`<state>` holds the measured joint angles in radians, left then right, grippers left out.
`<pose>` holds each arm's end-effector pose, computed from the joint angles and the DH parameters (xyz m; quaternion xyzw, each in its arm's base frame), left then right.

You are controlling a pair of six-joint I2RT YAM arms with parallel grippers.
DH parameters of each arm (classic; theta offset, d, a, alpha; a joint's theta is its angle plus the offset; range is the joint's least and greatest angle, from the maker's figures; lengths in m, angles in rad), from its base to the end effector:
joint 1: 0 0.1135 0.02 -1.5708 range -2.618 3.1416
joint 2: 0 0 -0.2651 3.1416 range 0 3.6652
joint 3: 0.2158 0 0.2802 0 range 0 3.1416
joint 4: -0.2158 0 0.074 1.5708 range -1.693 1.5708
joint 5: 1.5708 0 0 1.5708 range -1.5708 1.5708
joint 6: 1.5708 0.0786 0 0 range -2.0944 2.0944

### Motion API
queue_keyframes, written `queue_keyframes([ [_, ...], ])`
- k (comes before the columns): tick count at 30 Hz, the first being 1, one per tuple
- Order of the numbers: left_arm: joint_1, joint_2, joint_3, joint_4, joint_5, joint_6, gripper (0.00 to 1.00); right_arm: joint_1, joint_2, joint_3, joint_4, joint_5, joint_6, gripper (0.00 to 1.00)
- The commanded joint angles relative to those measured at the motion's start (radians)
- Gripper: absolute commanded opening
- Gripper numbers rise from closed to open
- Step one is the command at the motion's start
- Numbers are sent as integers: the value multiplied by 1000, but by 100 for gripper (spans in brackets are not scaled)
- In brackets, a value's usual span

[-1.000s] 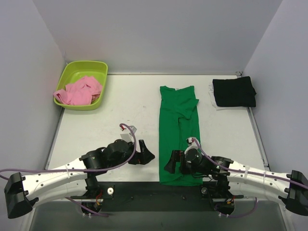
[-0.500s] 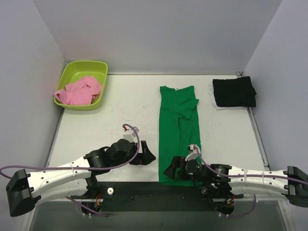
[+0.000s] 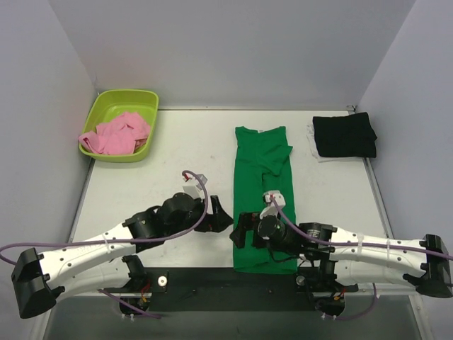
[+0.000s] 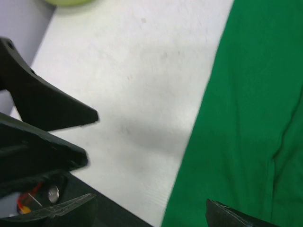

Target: Fold and stack the t-shirts

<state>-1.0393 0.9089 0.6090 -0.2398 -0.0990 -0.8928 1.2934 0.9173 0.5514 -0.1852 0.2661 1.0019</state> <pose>0.1419 -0.2261 0.2209 0.0393 0.8684 -0.3806 0.3154 0.0920 0.2478 0.2036 -0.0616 0.8653 0.3935 0.3042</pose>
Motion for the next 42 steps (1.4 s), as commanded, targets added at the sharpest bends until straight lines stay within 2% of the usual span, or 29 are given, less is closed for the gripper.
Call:
queue_keyframes([
  [1, 51, 53, 115, 43, 44, 78, 96, -74, 46, 159, -143, 117, -155, 100],
  [6, 156, 254, 216, 137, 137, 140, 96, -362, 147, 252, -142, 32, -299, 100],
  [9, 193, 382, 287, 209, 200, 166, 96, -487, 207, 292, -125, 19, -358, 100],
  [15, 231, 608, 408, 368, 288, 164, 96, -678, 302, 311, -31, -109, -433, 100],
  [25, 249, 879, 503, 493, 308, 81, 97, -853, 379, 223, 72, -260, -453, 100],
  [35, 263, 1012, 538, 504, 291, 57, 97, -944, 494, 202, 141, -361, -467, 100],
  [42, 300, 1065, 535, 494, 297, 60, 97, -959, 630, 209, 219, -415, -444, 100],
])
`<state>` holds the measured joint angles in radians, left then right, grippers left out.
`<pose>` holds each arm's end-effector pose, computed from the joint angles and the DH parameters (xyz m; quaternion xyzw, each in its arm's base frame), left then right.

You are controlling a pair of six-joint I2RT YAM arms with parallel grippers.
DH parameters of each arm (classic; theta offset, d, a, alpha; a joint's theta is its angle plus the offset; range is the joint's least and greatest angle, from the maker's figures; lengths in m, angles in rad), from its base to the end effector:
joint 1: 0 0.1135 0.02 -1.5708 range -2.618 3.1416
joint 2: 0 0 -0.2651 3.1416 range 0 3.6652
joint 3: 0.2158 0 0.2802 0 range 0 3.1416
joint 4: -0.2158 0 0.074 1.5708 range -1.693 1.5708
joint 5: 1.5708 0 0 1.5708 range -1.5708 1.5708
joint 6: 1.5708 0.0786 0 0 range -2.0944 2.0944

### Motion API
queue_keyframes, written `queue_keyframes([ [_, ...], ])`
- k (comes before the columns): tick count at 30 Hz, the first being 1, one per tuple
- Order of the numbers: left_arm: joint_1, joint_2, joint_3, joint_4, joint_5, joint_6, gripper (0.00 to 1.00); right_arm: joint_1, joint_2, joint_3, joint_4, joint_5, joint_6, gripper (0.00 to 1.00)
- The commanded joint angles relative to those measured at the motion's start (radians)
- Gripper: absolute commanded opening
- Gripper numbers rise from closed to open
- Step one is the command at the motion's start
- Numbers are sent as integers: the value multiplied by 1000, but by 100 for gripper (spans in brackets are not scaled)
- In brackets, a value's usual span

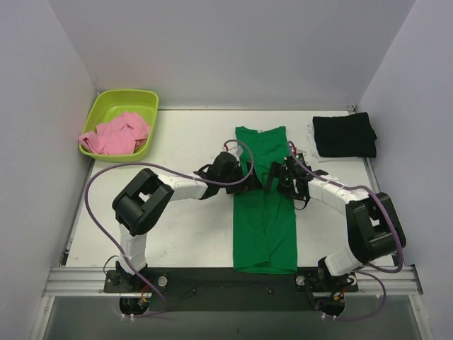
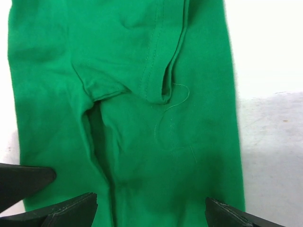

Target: Fold and stack the t-shirts

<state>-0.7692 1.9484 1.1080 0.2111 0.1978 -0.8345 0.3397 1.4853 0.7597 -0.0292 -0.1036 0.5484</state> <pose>0.3249 -0.3360 0.1072 0.0158 0.8879 -0.3855 0.2506 0.3299 0.1252 0.1366 0.0751 0.9138 0.2131 0.3374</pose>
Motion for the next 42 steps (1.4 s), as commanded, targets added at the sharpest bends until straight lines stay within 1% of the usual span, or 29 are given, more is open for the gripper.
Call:
queue_keyframes([
  [1, 34, 35, 36, 45, 3, 0, 97, -4, 78, 3, 75, -54, 12, 100],
  [6, 73, 67, 27, 50, 22, 5, 97, -5, 177, 38, 95, -73, 24, 100],
  [11, 117, 89, 35, 53, 44, 12, 97, -4, 260, 122, 87, -107, 30, 100],
  [18, 208, 124, 67, 22, 69, 43, 97, -2, 377, 246, 43, -130, 30, 100],
  [22, 269, 135, 81, 10, 84, 66, 97, 5, 414, 289, 34, -133, 35, 100],
  [28, 320, 139, 98, -1, 115, 74, 97, 19, 448, 340, 32, -134, 38, 100],
  [31, 331, 116, 107, -6, 140, 72, 98, 25, 435, 368, -14, -119, 19, 100],
  [34, 327, 44, 108, -16, 172, 66, 97, 39, 376, 380, -43, -105, 2, 100],
  [37, 324, -63, 84, -36, 202, 43, 97, 67, 271, 377, -75, -78, -16, 100],
  [38, 321, -130, 70, -44, 204, 35, 97, 80, 210, 369, -104, -64, -19, 100],
  [39, 311, -166, 32, -77, 201, 29, 97, 93, 176, 356, -116, -53, -24, 100],
  [40, 303, -201, 12, -96, 195, 34, 97, 129, 140, 337, -132, -35, -33, 100],
  [41, 294, -274, -16, -117, 181, 38, 98, 152, 68, 295, -164, 5, -38, 100],
  [42, 283, -313, -72, -163, 160, 54, 97, 174, 29, 268, -175, 83, -39, 100],
])
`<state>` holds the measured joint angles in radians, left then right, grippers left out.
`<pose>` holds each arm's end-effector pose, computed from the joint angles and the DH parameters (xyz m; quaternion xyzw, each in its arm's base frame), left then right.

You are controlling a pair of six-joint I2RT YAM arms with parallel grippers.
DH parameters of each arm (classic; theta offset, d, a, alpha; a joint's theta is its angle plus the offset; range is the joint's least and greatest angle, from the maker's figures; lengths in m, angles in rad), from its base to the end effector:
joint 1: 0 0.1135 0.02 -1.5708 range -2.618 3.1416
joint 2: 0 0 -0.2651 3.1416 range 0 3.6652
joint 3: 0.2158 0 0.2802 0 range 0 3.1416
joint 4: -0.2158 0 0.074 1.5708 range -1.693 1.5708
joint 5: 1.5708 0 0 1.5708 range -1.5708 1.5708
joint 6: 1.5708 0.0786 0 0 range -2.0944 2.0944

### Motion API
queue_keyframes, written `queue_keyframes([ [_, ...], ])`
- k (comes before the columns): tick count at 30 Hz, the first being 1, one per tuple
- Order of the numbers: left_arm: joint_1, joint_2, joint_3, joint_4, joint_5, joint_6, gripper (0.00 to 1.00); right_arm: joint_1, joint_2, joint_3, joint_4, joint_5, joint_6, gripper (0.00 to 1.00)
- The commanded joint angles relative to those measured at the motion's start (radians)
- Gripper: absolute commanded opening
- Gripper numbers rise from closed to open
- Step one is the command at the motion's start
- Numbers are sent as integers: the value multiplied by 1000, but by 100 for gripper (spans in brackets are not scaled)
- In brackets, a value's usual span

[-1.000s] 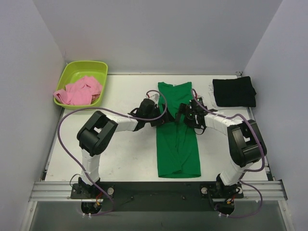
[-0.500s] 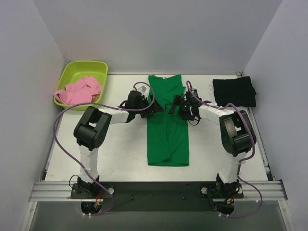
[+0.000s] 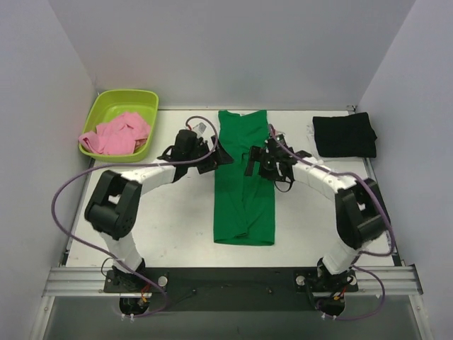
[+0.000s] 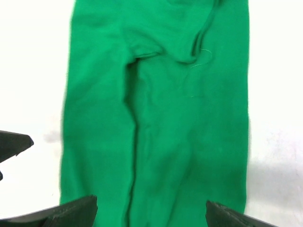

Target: Fold and stack the t-shirts

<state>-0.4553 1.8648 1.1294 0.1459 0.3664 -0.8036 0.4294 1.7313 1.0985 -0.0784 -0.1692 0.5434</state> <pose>0.4030 -0.2287 0.1462 -0.0657 0.8690 -0.4026 0.2799 0.3885 0.1924 0.1628 0.0165 0.9063 0.2620 0.3311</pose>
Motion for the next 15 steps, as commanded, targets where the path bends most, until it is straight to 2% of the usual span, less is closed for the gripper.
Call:
queue_keyframes([
  [1, -52, -266, -133, -112, -41, 30, 97, 109, -252, -98, -138, 195, -34, 100],
  [3, -68, -373, -213, -126, -70, 14, 98, 155, -363, -195, -161, 259, -5, 100],
  [5, -94, -476, -368, -108, -102, -37, 97, 176, -482, -308, -155, 254, 29, 100],
  [8, -162, -622, -620, 56, -132, -112, 98, 215, -641, -414, -150, 255, 55, 100],
  [10, -204, -671, -669, 23, -176, -97, 97, 232, -720, -494, -161, 267, 81, 100],
  [12, -252, -696, -665, -109, -205, -71, 98, 264, -824, -546, -198, 292, 107, 99],
  [15, -315, -731, -709, -125, -250, -88, 97, 299, -924, -578, -251, 316, 131, 97],
])
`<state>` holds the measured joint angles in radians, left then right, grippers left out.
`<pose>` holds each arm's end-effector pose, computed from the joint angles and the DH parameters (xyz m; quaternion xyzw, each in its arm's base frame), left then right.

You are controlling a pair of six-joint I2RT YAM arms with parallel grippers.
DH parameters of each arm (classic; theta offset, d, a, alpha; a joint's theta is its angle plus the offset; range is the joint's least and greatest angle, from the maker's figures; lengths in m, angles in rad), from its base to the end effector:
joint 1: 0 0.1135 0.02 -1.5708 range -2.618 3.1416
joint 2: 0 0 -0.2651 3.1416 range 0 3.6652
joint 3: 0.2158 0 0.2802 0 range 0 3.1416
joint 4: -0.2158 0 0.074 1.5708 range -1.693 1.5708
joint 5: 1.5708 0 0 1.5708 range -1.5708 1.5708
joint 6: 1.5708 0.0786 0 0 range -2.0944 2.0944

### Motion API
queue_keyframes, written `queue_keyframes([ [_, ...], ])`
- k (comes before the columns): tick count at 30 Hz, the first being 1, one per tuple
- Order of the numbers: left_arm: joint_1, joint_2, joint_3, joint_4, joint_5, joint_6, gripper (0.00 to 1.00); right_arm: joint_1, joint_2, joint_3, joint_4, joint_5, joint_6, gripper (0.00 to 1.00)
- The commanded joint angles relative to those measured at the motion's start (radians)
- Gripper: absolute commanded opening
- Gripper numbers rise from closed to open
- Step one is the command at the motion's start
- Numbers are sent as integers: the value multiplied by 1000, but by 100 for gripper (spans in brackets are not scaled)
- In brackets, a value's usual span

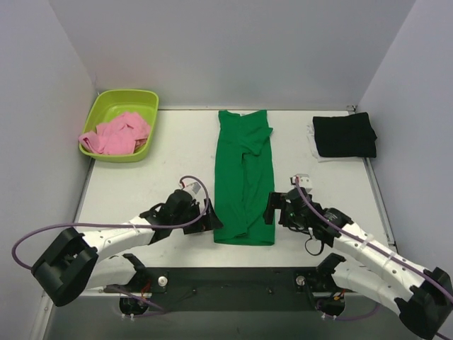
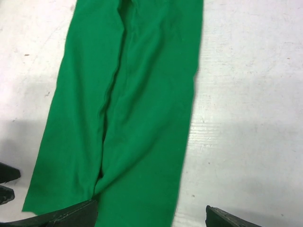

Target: Fold and stack the t-shirts

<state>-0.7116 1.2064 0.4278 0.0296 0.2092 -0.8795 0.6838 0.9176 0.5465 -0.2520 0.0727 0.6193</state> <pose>0.1961 -0.1907 0.1090 -0.0349 0.9120 -0.3507 0.2097 0.2047 0.1595 0.1918 -0.0121 0.8893 0.2508 0.3822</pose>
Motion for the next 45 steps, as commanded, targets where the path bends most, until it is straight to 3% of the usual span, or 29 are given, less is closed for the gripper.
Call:
queue_keyframes([
  [1, -71, -82, -23, 0, -106, -22, 97, 54, -140, -42, -102, 81, 72, 97],
  [7, -158, -100, -58, -19, -186, -85, 97, 115, -201, -95, -147, 119, 144, 94],
  [15, -252, -4, -1, -111, -280, -136, 96, 174, -279, -146, -188, 160, 212, 93],
  [26, -276, 125, 52, -134, -312, -191, 75, 204, -417, -177, -282, 187, 260, 92],
  [30, -276, 124, 54, -132, -312, -200, 64, 206, -430, -178, -290, 182, 267, 91],
  [33, -276, 120, 52, -138, -317, -202, 48, 212, -421, -177, -291, 179, 269, 91],
  [36, -275, 120, 52, -138, -318, -203, 43, 217, -408, -177, -290, 182, 277, 91],
  [37, -276, 120, 52, -140, -317, -203, 37, 220, -399, -178, -283, 182, 277, 91],
  [39, -276, 120, 52, -140, -317, -205, 0, 223, -382, -181, -276, 182, 287, 91],
  [45, -275, 101, 51, -146, -318, -199, 0, 230, -327, -224, -214, 164, 327, 90],
])
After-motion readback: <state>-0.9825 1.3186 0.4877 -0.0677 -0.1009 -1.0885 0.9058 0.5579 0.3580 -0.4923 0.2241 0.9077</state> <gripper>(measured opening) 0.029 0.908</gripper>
